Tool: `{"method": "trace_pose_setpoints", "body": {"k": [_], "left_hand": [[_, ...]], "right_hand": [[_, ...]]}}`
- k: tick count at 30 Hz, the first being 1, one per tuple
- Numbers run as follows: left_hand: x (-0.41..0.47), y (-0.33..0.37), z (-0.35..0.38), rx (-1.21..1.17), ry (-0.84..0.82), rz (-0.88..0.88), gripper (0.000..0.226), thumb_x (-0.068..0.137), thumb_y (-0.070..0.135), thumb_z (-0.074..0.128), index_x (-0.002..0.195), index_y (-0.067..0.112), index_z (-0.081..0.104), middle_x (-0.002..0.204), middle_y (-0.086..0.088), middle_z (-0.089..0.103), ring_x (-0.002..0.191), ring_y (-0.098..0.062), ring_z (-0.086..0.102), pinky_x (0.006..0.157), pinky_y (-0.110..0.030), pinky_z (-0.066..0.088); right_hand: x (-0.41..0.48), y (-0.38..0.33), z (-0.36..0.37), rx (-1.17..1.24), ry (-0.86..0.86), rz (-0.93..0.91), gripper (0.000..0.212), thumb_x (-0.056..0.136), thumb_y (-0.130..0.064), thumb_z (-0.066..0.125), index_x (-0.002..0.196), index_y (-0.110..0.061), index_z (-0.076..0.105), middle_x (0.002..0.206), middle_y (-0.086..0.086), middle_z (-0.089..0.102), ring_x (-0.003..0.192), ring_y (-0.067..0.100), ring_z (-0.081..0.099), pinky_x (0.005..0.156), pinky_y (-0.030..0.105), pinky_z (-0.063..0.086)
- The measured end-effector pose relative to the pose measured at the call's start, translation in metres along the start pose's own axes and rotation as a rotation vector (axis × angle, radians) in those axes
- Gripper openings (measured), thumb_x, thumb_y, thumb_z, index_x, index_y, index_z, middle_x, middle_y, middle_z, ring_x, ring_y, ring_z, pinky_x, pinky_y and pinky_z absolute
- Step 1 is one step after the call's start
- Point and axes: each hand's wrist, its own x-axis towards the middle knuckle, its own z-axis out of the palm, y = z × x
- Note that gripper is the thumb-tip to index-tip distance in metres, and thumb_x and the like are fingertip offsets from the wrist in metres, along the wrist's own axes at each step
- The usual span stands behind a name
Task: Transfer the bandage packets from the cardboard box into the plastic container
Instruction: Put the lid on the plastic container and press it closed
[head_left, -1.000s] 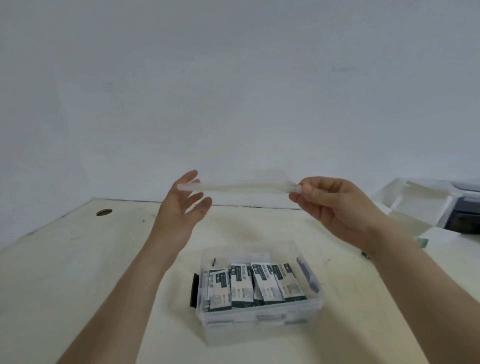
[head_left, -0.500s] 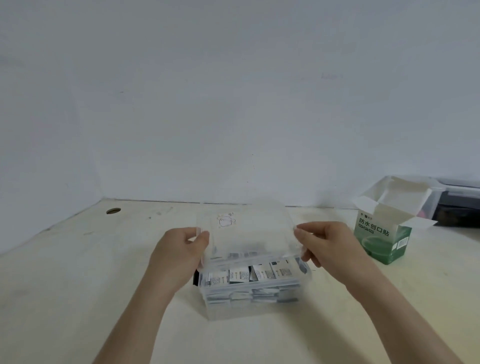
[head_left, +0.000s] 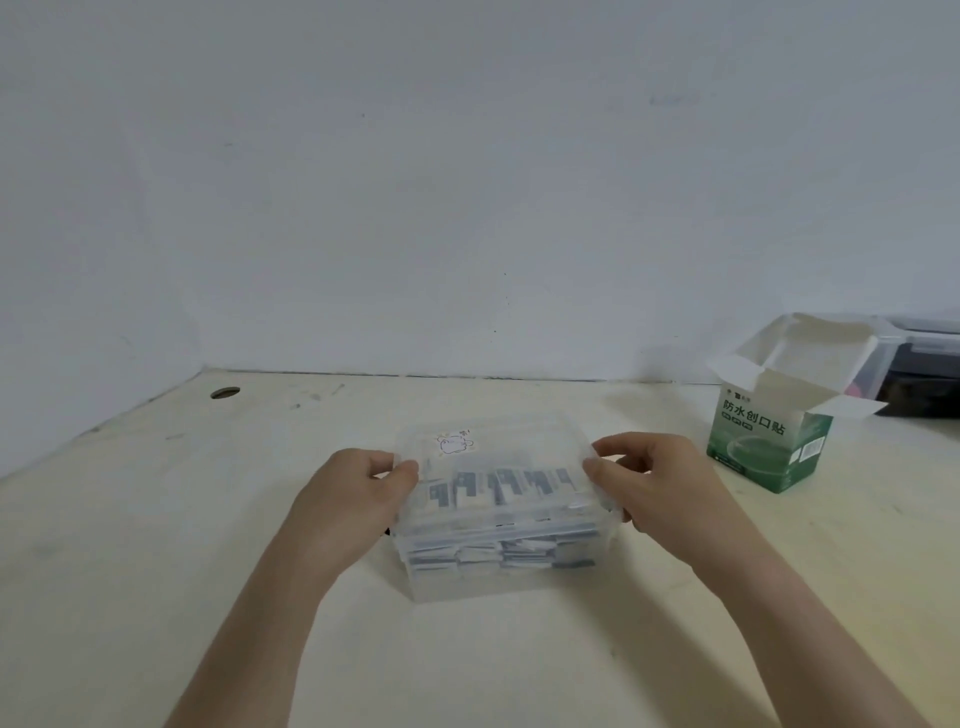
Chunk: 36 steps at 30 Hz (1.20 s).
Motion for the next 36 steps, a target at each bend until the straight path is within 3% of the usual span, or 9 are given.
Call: {"method": "trace_pose_setpoints", "body": {"k": [4,12,20,23,25,27,30,33,36], "left_hand": [[-0.006,0.005,-0.002,-0.077,-0.043,-0.01,0.03,0.096,0.021,0.053,0.074,0.019,0.074,0.049,0.012,0.061,0.039,0.001,0.049,0.047,-0.013,0.039],[-0.005,0.002,-0.002,-0.073,0.03,-0.01,0.031,0.089,0.027,0.062,0.07,0.05,0.071,0.069,-0.006,0.072,0.065,-0.018,0.067,0.081,-0.035,0.051],[0.001,-0.002,0.008,-0.033,0.095,-0.057,0.012,0.088,0.031,0.06,0.09,0.038,0.07,0.072,-0.002,0.068,0.076,-0.021,0.065,0.082,-0.037,0.051],[0.004,-0.004,0.009,-0.043,0.085,-0.104,0.025,0.088,0.037,0.059,0.112,0.033,0.065,0.099,0.001,0.068,0.092,-0.023,0.064,0.088,-0.038,0.05],[0.004,-0.005,0.009,-0.075,0.097,-0.131,0.037,0.088,0.038,0.059,0.124,0.032,0.057,0.111,0.001,0.065,0.087,-0.02,0.065,0.076,-0.036,0.052],[0.004,-0.005,0.01,-0.107,0.148,-0.13,0.052,0.086,0.036,0.064,0.134,0.028,0.047,0.099,-0.003,0.065,0.072,-0.019,0.063,0.069,-0.036,0.052],[0.004,-0.006,0.01,-0.146,0.171,-0.149,0.062,0.085,0.033,0.067,0.139,0.025,0.039,0.082,-0.005,0.062,0.063,-0.023,0.057,0.067,-0.037,0.053],[0.007,-0.006,0.007,-0.223,0.039,-0.209,0.053,0.085,0.03,0.067,0.134,0.019,0.049,0.086,-0.006,0.065,0.06,-0.019,0.052,0.055,-0.028,0.045],[0.006,-0.006,0.006,-0.228,-0.042,-0.158,0.03,0.08,0.027,0.069,0.108,0.017,0.07,0.079,-0.002,0.064,0.06,-0.017,0.046,0.055,-0.028,0.038]], "right_hand": [[0.0,0.001,0.0,0.04,-0.026,0.038,0.02,0.085,-0.018,0.06,0.102,-0.018,0.069,0.05,-0.007,0.058,0.038,0.003,0.05,0.048,0.023,0.039],[-0.002,-0.002,-0.002,0.021,-0.062,0.083,0.01,0.083,-0.023,0.06,0.092,-0.023,0.064,0.067,-0.004,0.061,0.043,0.005,0.053,0.038,0.011,0.033],[-0.001,0.002,0.004,0.008,-0.029,0.143,0.017,0.089,-0.035,0.063,0.095,-0.019,0.065,0.079,0.001,0.064,0.059,0.013,0.051,0.055,0.025,0.039],[-0.002,0.002,0.005,0.236,-0.173,0.277,0.031,0.093,-0.031,0.059,0.104,-0.004,0.066,0.084,0.007,0.065,0.07,0.021,0.05,0.062,0.031,0.037],[-0.003,0.003,0.004,0.32,-0.179,0.274,0.034,0.092,-0.024,0.062,0.1,0.009,0.066,0.074,0.01,0.055,0.07,0.024,0.037,0.059,0.032,0.029],[-0.003,0.003,0.005,0.364,-0.116,0.248,0.032,0.089,-0.019,0.066,0.097,0.012,0.066,0.072,0.01,0.048,0.067,0.024,0.032,0.057,0.03,0.028],[-0.004,0.0,0.009,0.321,-0.005,0.195,0.01,0.086,-0.016,0.071,0.091,-0.007,0.07,0.072,0.008,0.062,0.064,0.021,0.046,0.056,0.031,0.042],[-0.004,-0.001,0.012,0.175,0.082,0.108,0.014,0.084,-0.016,0.07,0.071,-0.023,0.072,0.079,0.009,0.074,0.069,0.018,0.059,0.069,0.04,0.052],[-0.004,0.0,0.016,0.009,0.122,0.046,0.018,0.084,-0.021,0.067,0.086,-0.003,0.072,0.085,0.017,0.071,0.066,0.015,0.051,0.064,0.031,0.041]]}}
